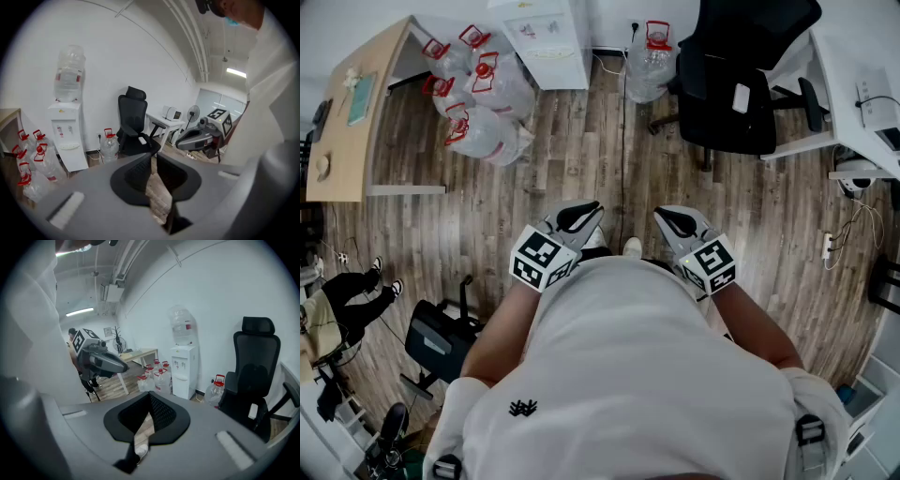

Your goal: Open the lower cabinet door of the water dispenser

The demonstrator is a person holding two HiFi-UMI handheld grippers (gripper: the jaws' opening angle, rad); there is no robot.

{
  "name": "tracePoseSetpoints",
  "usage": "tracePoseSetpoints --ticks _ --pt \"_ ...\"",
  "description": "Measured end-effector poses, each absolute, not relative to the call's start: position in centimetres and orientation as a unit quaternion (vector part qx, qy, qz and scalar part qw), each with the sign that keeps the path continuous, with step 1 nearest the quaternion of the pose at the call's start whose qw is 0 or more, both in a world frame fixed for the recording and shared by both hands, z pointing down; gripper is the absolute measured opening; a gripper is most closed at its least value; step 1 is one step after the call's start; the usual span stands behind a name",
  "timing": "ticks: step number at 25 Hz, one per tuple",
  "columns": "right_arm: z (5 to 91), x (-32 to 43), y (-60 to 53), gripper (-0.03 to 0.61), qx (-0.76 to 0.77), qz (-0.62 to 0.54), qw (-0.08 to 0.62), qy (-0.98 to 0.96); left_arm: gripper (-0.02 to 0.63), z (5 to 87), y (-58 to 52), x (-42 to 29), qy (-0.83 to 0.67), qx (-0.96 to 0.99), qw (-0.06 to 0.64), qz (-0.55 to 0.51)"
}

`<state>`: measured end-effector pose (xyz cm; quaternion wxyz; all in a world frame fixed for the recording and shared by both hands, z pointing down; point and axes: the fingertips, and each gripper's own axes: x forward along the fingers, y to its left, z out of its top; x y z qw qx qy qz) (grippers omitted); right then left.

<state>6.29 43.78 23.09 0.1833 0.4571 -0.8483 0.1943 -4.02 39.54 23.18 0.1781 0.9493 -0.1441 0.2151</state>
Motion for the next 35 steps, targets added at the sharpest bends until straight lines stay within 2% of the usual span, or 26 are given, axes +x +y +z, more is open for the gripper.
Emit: tracePoseSetpoints --ticks 8,13,19,25,27,35 --pt "23.2 1.7 38.8 0.000 0.450 0.188 0.201 -0.850 0.095 24.7 35.0 -7.8 -0.140 0.951 0.189 0.198" --pt "23.4 0.7 35.9 0.000 0.424 0.201 0.202 -0.860 0.095 26.4 32.1 -7.8 -0.165 0.943 0.210 0.196" --pt "24.3 4.2 28.1 0.003 0.405 0.222 0.166 -0.871 0.095 29.6 25.2 -3.8 -0.206 0.925 0.242 0.207" --pt "26.1 10.6 17.4 0.044 0.360 0.221 0.177 -0.889 0.104 33.0 15.1 2.9 -0.274 0.894 0.273 0.225" --pt "26.6 12.7 13.7 0.044 0.344 0.219 0.182 -0.895 0.127 34.2 11.5 4.9 -0.305 0.878 0.282 0.239" --pt "31.7 17.6 3.4 0.044 0.322 0.253 0.181 -0.894 0.133 43.1 -0.6 10.1 -0.393 0.820 0.299 0.290"
